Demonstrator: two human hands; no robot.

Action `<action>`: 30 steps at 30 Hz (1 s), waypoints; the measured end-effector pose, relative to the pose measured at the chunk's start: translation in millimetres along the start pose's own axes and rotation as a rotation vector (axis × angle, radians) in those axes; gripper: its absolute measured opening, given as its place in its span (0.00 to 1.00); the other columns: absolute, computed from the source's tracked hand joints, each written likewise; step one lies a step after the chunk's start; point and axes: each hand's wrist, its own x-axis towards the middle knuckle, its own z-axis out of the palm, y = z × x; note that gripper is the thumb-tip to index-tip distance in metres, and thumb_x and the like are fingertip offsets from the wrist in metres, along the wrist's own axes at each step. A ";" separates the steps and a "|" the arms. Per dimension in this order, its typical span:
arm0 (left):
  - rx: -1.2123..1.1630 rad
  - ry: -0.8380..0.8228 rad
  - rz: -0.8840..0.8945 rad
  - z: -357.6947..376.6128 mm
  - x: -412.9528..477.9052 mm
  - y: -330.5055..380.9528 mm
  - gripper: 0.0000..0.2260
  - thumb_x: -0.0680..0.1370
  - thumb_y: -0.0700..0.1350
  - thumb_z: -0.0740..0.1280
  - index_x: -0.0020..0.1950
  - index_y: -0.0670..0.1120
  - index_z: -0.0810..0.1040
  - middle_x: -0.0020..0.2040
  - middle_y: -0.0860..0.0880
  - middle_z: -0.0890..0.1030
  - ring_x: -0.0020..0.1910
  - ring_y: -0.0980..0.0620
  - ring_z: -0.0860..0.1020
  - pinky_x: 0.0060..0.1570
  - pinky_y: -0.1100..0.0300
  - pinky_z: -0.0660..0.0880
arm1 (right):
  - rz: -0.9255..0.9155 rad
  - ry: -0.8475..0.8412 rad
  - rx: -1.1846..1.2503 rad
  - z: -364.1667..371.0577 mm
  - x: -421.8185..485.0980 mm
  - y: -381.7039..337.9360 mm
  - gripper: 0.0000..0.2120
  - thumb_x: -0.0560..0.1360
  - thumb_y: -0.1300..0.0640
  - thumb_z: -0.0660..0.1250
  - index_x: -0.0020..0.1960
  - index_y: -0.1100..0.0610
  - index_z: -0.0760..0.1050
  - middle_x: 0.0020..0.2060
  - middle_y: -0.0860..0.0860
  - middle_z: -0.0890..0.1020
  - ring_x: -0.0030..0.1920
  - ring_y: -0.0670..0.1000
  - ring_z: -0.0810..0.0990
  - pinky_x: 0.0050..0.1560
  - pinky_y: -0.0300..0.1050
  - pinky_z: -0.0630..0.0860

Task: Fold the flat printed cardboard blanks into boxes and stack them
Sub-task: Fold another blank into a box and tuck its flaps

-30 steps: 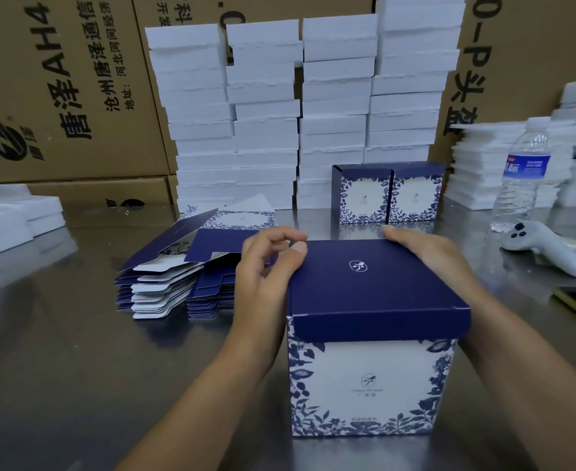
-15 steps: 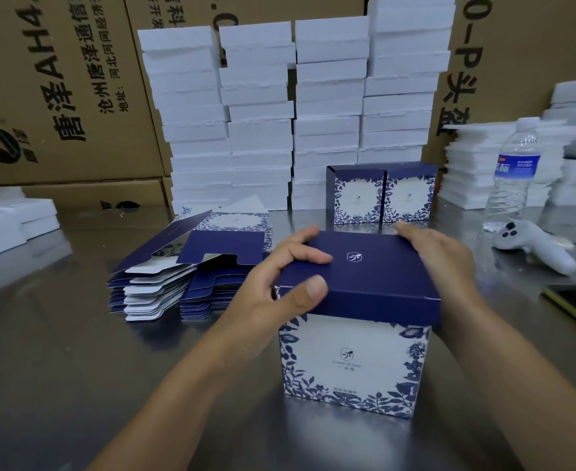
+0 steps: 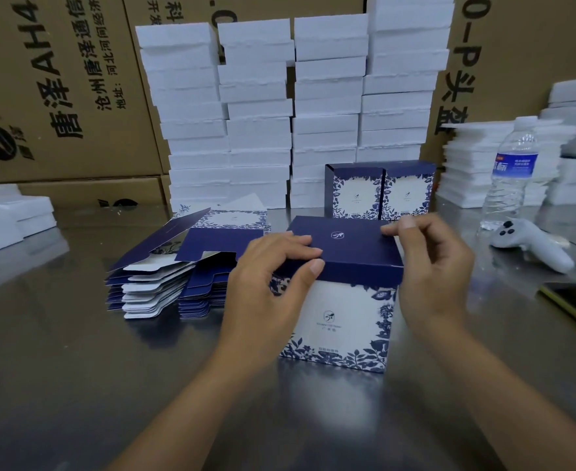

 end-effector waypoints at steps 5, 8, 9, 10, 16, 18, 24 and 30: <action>-0.018 0.039 -0.029 1.7 1.8 -4.9 0.08 0.73 0.42 0.71 0.47 0.54 0.78 0.52 0.60 0.79 0.58 0.59 0.76 0.59 0.68 0.68 | -0.325 -0.113 -0.095 2.5 -8.1 -7.2 0.09 0.74 0.53 0.62 0.37 0.54 0.76 0.35 0.45 0.78 0.39 0.48 0.76 0.44 0.39 0.71; -0.022 0.032 -0.039 0.9 1.8 -6.3 0.07 0.73 0.40 0.71 0.48 0.52 0.79 0.53 0.59 0.79 0.59 0.57 0.75 0.60 0.67 0.68 | -0.543 -0.213 -0.299 8.1 -13.0 0.2 0.10 0.73 0.54 0.66 0.40 0.60 0.81 0.37 0.51 0.79 0.40 0.50 0.76 0.45 0.43 0.71; -0.036 0.015 -0.053 0.3 1.9 -5.9 0.08 0.74 0.40 0.71 0.48 0.52 0.79 0.53 0.59 0.79 0.60 0.58 0.75 0.61 0.68 0.67 | -0.569 -0.215 -0.347 8.9 -13.6 3.9 0.11 0.74 0.54 0.66 0.42 0.60 0.82 0.38 0.52 0.79 0.41 0.51 0.75 0.45 0.46 0.72; -0.050 0.000 -0.070 -0.3 2.3 -5.6 0.08 0.74 0.40 0.71 0.47 0.53 0.79 0.53 0.59 0.79 0.61 0.59 0.74 0.61 0.68 0.67 | -0.578 -0.205 -0.371 9.4 -14.0 7.3 0.11 0.74 0.53 0.66 0.44 0.60 0.82 0.39 0.53 0.79 0.42 0.51 0.75 0.45 0.47 0.72; -0.062 0.010 -0.087 0.3 4.4 -6.7 0.08 0.75 0.41 0.70 0.44 0.54 0.79 0.51 0.58 0.80 0.59 0.59 0.75 0.59 0.69 0.68 | -0.554 -0.164 -0.351 15.0 -18.1 14.3 0.12 0.76 0.52 0.64 0.44 0.59 0.81 0.41 0.48 0.74 0.45 0.49 0.72 0.46 0.47 0.72; -0.060 0.021 -0.074 2.5 3.7 -7.6 0.06 0.75 0.43 0.69 0.44 0.56 0.78 0.51 0.59 0.79 0.58 0.60 0.75 0.58 0.69 0.67 | -0.536 -0.160 -0.351 16.9 -19.6 14.1 0.12 0.75 0.52 0.65 0.44 0.60 0.81 0.42 0.47 0.72 0.45 0.48 0.71 0.48 0.40 0.69; -0.043 0.056 -0.050 7.1 3.6 -10.6 0.06 0.74 0.46 0.66 0.43 0.58 0.76 0.48 0.61 0.79 0.57 0.61 0.73 0.58 0.69 0.66 | -0.541 -0.176 -0.335 19.2 -19.4 12.3 0.11 0.76 0.54 0.64 0.40 0.60 0.79 0.38 0.48 0.74 0.42 0.49 0.70 0.41 0.48 0.71; 0.027 0.047 -0.016 4.9 2.6 -10.6 0.04 0.75 0.47 0.66 0.45 0.57 0.77 0.51 0.61 0.78 0.59 0.58 0.73 0.62 0.53 0.68 | -0.567 -0.183 -0.347 16.6 -16.9 13.9 0.11 0.76 0.54 0.64 0.41 0.59 0.80 0.38 0.51 0.76 0.42 0.49 0.72 0.41 0.53 0.72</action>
